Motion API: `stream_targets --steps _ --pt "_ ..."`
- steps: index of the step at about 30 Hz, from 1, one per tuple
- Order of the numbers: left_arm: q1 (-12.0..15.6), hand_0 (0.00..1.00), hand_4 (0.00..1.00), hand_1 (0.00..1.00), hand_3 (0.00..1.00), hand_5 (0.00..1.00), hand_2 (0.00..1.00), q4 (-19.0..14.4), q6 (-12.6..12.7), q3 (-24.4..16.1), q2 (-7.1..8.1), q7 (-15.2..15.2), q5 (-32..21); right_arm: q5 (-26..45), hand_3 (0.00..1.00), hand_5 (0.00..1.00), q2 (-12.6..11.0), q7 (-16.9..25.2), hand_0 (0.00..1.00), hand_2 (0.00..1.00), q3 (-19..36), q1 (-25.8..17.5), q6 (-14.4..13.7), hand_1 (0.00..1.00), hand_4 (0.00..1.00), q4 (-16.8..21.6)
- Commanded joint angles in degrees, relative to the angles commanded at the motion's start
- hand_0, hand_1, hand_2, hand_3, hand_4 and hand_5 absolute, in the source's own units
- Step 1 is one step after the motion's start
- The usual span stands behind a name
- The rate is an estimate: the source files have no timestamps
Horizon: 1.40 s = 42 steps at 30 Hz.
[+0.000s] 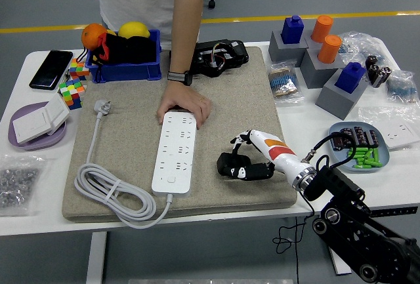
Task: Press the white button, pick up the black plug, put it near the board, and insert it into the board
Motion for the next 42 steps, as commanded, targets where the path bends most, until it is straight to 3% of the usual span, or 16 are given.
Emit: stream_targets --steps 9,10,15,16,39,42 --pt "0.0 0.650 0.517 0.640 0.675 0.094 0.632 0.0 0.0 0.1 0.02 0.0 0.0 -0.5 0.405 0.193 -0.2 1.0 0.684 0.662 1.1 0.0 -0.2 0.705 0.874 -1.1" --pt "-0.1 0.650 0.518 0.640 0.675 0.095 0.632 0.0 0.0 0.1 0.03 0.0 0.0 -0.5 0.399 0.170 -0.3 1.2 0.614 0.641 1.1 0.0 -0.2 0.681 0.868 -1.2" --pt "0.0 0.650 0.518 0.640 0.675 0.095 0.632 0.0 0.0 0.1 0.03 0.0 -0.2 -0.1 0.399 0.170 -0.5 1.6 0.614 0.641 0.6 0.0 -0.1 0.681 0.868 -1.1" --pt "0.0 0.650 0.518 0.640 0.675 0.095 0.632 0.0 0.0 0.1 0.03 0.0 -0.3 0.0 0.370 0.148 -0.5 1.6 0.547 0.590 0.4 0.0 0.0 0.643 0.866 -1.0" --pt "-0.5 0.650 0.520 0.640 0.675 0.099 0.634 0.0 -0.2 0.6 0.07 0.0 -1.2 3.0 0.343 0.103 -1.0 2.0 0.503 0.556 -0.9 0.3 0.7 0.598 0.850 -0.4" --pt "-0.6 0.652 0.520 0.640 0.675 0.100 0.635 0.0 -0.3 0.7 0.09 0.1 -1.3 2.9 0.383 0.083 -1.1 1.9 0.474 0.555 -0.9 0.4 0.8 0.573 0.864 -0.3"
